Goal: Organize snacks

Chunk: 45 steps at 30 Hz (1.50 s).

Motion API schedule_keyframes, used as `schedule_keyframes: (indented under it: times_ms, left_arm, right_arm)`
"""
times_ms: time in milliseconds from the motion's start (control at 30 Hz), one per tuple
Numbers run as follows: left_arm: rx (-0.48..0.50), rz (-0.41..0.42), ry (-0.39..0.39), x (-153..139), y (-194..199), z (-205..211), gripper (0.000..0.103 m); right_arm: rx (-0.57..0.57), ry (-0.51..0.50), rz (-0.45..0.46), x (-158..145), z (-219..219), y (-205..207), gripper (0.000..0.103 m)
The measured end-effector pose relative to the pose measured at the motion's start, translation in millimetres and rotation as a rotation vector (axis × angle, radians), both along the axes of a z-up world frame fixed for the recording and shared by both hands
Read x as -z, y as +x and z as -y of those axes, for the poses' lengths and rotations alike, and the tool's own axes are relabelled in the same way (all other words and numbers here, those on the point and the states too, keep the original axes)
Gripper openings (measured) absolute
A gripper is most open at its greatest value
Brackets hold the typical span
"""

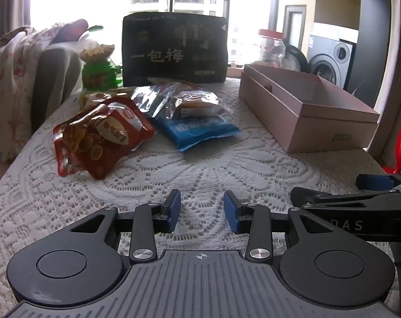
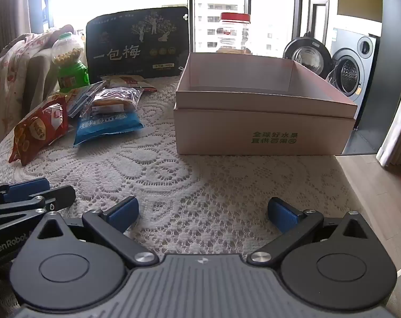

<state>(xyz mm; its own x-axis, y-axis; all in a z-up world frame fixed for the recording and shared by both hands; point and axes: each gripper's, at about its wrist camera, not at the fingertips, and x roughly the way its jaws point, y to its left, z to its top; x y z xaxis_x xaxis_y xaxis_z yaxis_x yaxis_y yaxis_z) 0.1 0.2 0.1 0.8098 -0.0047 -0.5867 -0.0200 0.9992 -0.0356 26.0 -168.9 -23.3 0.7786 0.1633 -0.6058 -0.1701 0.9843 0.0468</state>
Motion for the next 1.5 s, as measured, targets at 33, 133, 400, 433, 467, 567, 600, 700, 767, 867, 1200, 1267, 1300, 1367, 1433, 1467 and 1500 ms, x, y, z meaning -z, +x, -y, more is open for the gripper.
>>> schedule_keyframes:
  times_ms: [33, 133, 400, 433, 467, 567, 600, 700, 767, 867, 1200, 1267, 1300, 1367, 1433, 1467, 1500]
  left_arm:
    - [0.0, 0.0, -0.001, 0.0, 0.1, 0.1, 0.041]
    - [-0.001, 0.004, -0.018, -0.3, 0.3, 0.0, 0.041]
    - [0.0, 0.005, -0.018, -0.4, 0.7, 0.2, 0.041]
    - [0.0, 0.005, -0.017, -0.4, 0.6, 0.4, 0.041]
    - [0.0, 0.005, -0.017, -0.4, 0.7, 0.5, 0.041]
    - [0.0, 0.006, -0.017, -0.4, 0.7, 0.5, 0.041]
    - [0.0, 0.006, -0.018, -0.4, 0.5, 0.3, 0.041]
    - [0.0, 0.006, -0.018, -0.4, 0.5, 0.3, 0.041]
    - [0.0, 0.007, -0.019, -0.4, 0.6, 0.3, 0.041]
    - [0.0, 0.007, -0.023, 0.0, -0.1, 0.2, 0.041]
    - [-0.001, 0.008, -0.025, -0.6, -0.6, -0.2, 0.041]
    - [0.0, 0.008, -0.024, -0.6, -0.7, -0.4, 0.041]
    - [0.0, 0.008, -0.022, -0.8, -0.5, -0.4, 0.041]
    - [0.0, 0.008, -0.023, -0.9, -0.4, -0.2, 0.041]
    - [-0.001, 0.008, -0.021, -0.9, -0.5, 0.2, 0.041]
    - [-0.001, 0.008, -0.021, -0.8, -0.5, -0.4, 0.041]
    - [0.0, 0.008, -0.024, -0.8, -0.6, -0.7, 0.041]
  right_arm:
    - [0.0, 0.0, -0.001, 0.0, 0.1, 0.1, 0.103]
    - [0.0, -0.002, 0.004, 0.0, -0.1, -0.2, 0.103]
    - [0.0, -0.002, 0.004, 0.0, 0.0, -0.3, 0.103]
    - [0.0, -0.002, 0.004, -0.1, 0.0, -0.3, 0.103]
    - [0.0, -0.002, 0.004, -0.1, 0.0, -0.4, 0.103]
    - [0.0, -0.002, 0.004, -0.1, 0.0, -0.4, 0.103]
    - [0.0, -0.002, 0.004, -0.2, 0.0, -0.4, 0.103]
    - [0.0, -0.002, 0.004, -0.2, 0.0, -0.4, 0.103]
    - [0.0, -0.002, 0.004, -0.3, -0.1, -0.4, 0.103]
    - [0.0, -0.002, 0.004, -0.3, -0.1, -0.3, 0.103]
    - [0.0, -0.002, 0.004, -0.4, -0.2, -0.2, 0.103]
    - [0.0, -0.002, 0.004, -0.4, -0.2, -0.2, 0.103]
    - [0.0, -0.002, 0.004, -0.4, -0.2, -0.2, 0.103]
    - [0.0, -0.002, 0.004, -0.4, -0.2, -0.2, 0.103]
    - [0.0, -0.002, 0.004, -0.4, -0.2, -0.2, 0.103]
    - [0.0, -0.002, 0.004, -0.4, -0.2, -0.3, 0.103]
    - [0.0, -0.002, 0.004, -0.4, -0.2, -0.2, 0.103]
